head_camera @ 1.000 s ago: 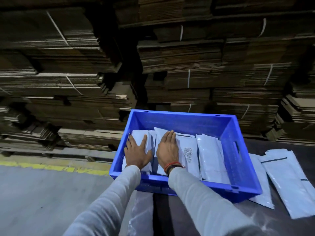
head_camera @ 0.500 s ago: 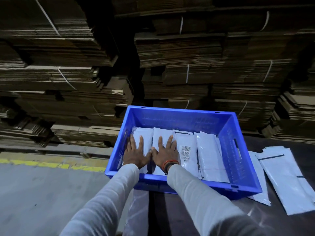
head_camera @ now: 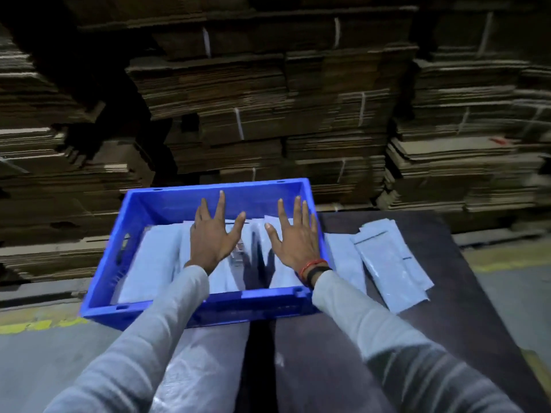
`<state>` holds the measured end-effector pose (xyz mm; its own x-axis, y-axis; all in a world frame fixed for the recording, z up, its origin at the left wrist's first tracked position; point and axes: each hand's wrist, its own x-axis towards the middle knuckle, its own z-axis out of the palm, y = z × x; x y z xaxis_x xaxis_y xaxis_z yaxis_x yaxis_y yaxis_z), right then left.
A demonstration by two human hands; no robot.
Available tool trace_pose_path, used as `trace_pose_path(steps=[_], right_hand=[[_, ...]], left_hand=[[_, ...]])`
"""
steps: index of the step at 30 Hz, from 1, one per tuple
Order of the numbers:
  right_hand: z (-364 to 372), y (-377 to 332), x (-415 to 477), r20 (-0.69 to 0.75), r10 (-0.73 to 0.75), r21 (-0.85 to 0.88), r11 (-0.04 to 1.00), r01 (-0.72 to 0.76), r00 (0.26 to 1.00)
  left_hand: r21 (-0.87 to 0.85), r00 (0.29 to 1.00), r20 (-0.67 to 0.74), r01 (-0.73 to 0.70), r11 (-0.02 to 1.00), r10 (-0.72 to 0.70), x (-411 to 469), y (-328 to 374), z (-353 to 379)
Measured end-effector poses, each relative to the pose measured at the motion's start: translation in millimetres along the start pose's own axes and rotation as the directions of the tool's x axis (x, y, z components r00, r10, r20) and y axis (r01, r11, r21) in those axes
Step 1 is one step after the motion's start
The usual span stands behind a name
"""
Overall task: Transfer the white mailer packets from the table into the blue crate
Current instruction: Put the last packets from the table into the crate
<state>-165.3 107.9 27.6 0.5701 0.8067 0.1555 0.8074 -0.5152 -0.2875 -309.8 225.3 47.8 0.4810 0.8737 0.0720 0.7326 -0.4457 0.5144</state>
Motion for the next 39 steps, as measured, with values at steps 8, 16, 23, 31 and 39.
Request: trace_pose_path(steps=[8, 16, 23, 31, 39], right_hand=[[-53, 183, -16, -0.034, 0.174, -0.070, 0.982, -0.177, 0.984], [-28, 296, -47, 0.210, 0.216, -0.140, 0.972, -0.190, 0.954], [33, 318, -66, 0.330, 0.182, -0.132, 0.981, -0.145, 0.926], [56, 317, -75, 0.203, 0.243, -0.186, 0.961, -0.206, 0.949], [45, 331, -85, 0.145, 0.196, -0.177, 0.969, -0.170, 0.970]], left_hand=[[-0.128, 0.907, -0.043, -0.421, 0.898, 0.419, -33, 193, 77], [-0.146, 0.935, 0.290, -0.167, 0.975, 0.204, -73, 249, 211], [0.012, 0.869, 0.493, 0.047, 0.999, -0.047, -72, 190, 279], [0.162, 0.930, 0.367, -0.032, 0.986, -0.031, -83, 201, 312], [0.311, 0.951, 0.308, -0.077, 0.947, -0.024, -90, 216, 320]])
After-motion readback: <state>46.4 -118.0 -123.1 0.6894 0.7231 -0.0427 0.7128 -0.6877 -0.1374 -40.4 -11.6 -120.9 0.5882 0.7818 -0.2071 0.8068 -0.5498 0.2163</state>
